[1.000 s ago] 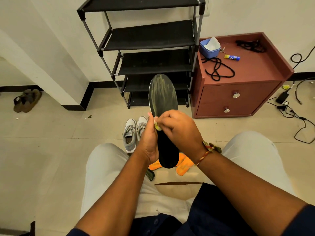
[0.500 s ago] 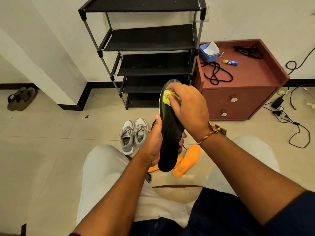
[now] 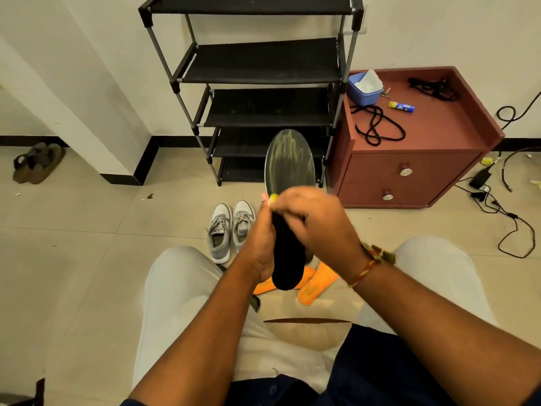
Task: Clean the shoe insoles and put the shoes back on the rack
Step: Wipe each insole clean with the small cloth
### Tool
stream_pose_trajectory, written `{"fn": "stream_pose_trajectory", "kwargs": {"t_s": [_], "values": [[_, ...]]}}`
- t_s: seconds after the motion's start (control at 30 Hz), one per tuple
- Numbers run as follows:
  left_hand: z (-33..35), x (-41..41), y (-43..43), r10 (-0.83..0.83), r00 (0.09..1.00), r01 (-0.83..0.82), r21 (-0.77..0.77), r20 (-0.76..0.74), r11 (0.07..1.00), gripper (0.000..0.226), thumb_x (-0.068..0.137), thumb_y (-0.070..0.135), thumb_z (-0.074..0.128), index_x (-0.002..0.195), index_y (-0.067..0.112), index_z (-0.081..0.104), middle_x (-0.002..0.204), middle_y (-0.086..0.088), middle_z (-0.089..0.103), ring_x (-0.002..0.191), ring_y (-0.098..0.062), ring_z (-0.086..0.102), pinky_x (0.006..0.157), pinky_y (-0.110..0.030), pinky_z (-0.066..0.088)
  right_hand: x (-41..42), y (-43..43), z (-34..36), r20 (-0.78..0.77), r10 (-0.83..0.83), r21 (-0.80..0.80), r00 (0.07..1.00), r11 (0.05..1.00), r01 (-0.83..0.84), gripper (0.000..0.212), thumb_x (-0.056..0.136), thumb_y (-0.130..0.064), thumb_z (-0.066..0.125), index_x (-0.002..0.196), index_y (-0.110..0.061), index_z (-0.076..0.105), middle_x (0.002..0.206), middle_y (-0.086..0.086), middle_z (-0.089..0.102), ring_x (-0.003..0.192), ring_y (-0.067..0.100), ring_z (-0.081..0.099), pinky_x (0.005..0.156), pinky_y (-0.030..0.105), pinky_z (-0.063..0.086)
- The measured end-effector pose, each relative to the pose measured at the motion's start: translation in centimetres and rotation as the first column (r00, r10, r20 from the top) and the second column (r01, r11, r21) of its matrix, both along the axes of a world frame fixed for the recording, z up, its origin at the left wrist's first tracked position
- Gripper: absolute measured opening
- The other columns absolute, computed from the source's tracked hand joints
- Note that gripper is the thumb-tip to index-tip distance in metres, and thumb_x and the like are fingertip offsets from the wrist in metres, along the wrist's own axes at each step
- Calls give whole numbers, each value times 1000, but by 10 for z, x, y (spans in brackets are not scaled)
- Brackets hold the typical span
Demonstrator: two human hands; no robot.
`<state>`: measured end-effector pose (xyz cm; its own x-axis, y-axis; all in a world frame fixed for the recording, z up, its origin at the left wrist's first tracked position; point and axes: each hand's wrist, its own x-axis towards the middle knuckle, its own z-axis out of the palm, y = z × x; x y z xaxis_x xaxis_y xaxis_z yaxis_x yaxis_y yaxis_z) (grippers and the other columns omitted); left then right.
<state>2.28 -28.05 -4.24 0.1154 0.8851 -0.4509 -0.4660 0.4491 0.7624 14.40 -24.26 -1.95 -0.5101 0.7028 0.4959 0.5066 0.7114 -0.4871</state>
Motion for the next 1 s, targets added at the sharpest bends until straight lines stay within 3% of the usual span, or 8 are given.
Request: {"fn": "stream_pose_trajectory", "kwargs": {"t_s": [0.17,0.23,0.3,0.47,0.7,0.8,0.93,1.0], "values": [[5,2,0,38,999,-38,3,38,999,74,101,67,23,98,24,82,106,-10,76,98,-23,73,80,-34,60,-2,-13,-5,6,-46,93,999,995,45,18,89,-7,61,99,-6,76,101,9,71,93,27,64,87,32,48],[5,5,-2,-9,999,9,9,39,1000,79,98,72,22,102,18,79,97,-17,69,90,-31,65,80,-40,52,1,3,6,-4,-90,123,996,988,89,17,90,-8,61,99,-6,76,100,8,71,93,28,64,86,36,49],[3,7,-3,-116,992,115,41,39,993,86,96,77,19,109,9,70,89,-16,62,79,-27,54,74,-39,45,4,26,21,-11,-131,144,991,981,131,15,88,-8,63,96,-7,76,96,6,73,92,26,66,85,38,51],[-2,6,-1,-191,981,190,44,16,981,91,95,78,16,119,1,60,89,-14,61,74,-23,53,70,-37,44,7,52,40,-24,-186,117,982,975,188,14,88,-10,66,96,-9,77,96,3,74,93,21,67,88,38,53],[5,6,-3,-65,998,65,40,11,997,77,99,69,22,83,23,81,92,-19,56,80,-30,54,71,-39,44,0,-3,6,-93,-52,-31,994,998,49,16,84,-4,71,96,-13,77,97,0,74,97,16,68,90,33,53],[1,9,-3,-87,996,88,28,-9,996,83,97,72,18,89,16,79,86,-20,60,76,-30,54,69,-39,44,2,8,15,-75,-56,9,996,998,57,13,84,-6,70,95,-11,77,96,0,74,96,16,68,89,32,52],[-3,12,-1,-174,984,175,21,-19,984,95,92,78,18,118,1,66,91,-18,64,75,-26,55,72,-39,45,6,44,37,-74,-147,53,986,987,151,10,87,-12,69,93,-10,77,92,1,74,91,17,68,85,36,55],[-4,11,0,-185,983,185,5,-16,983,96,93,79,16,119,-1,62,89,-17,64,75,-25,55,70,-37,46,6,50,38,-59,-157,37,986,986,160,11,88,-13,69,94,-10,77,93,2,74,91,18,68,85,38,55]]}}
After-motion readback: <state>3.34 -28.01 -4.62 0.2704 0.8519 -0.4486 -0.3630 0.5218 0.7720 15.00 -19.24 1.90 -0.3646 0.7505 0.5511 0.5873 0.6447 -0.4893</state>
